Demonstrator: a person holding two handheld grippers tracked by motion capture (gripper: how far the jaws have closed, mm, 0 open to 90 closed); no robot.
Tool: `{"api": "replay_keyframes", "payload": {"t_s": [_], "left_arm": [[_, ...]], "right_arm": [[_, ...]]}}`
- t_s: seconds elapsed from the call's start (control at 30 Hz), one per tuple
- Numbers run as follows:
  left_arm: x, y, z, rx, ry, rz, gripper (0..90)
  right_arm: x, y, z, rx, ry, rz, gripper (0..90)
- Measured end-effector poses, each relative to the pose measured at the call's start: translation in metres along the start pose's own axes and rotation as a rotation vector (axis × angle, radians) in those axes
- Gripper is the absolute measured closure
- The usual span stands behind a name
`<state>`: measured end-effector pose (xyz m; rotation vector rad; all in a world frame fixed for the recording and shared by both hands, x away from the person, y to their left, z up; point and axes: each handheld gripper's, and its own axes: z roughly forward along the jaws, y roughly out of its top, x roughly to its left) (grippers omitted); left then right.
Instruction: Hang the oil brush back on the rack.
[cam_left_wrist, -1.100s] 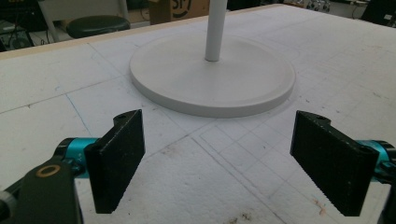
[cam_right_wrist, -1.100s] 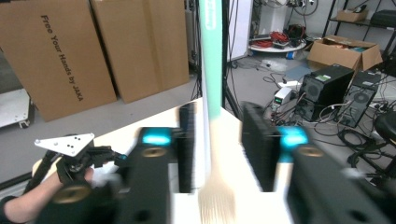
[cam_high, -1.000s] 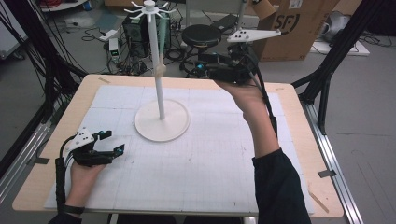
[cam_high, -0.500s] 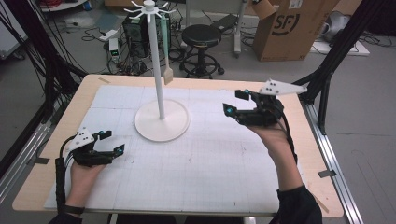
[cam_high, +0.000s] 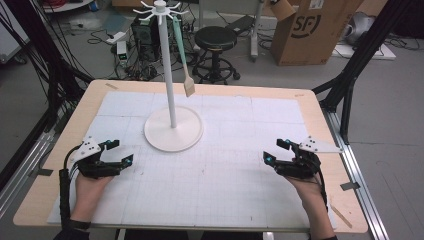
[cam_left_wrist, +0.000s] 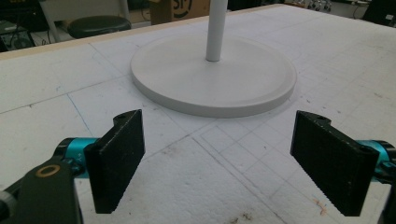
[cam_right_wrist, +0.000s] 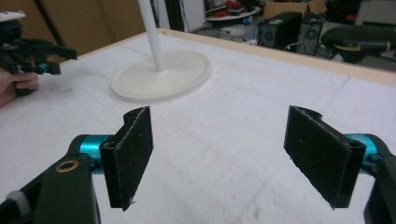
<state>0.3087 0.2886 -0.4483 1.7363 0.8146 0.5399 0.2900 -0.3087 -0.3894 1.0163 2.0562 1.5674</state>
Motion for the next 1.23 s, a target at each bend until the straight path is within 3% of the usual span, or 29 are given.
{"api": "replay_keyframes", "payload": {"t_s": [0.17,0.33,0.77,1.23], "left_arm": [[0.001,0.0,0.0,0.001,0.005,-0.003,18.5],[0.001,0.0,0.0,0.0,0.006,-0.012,18.6],[0.001,0.0,0.0,0.001,0.006,-0.005,18.6],[0.0,0.0,0.0,0.001,0.006,-0.004,18.6]], "right_arm": [[-0.008,-0.033,-0.004,-0.009,-0.042,0.043,23.4],[-0.012,-0.044,-0.005,0.014,-0.064,0.045,23.4],[-0.016,-0.056,0.001,0.028,-0.095,0.061,23.4],[-0.019,-0.058,0.003,0.029,-0.089,0.084,23.1]]}}
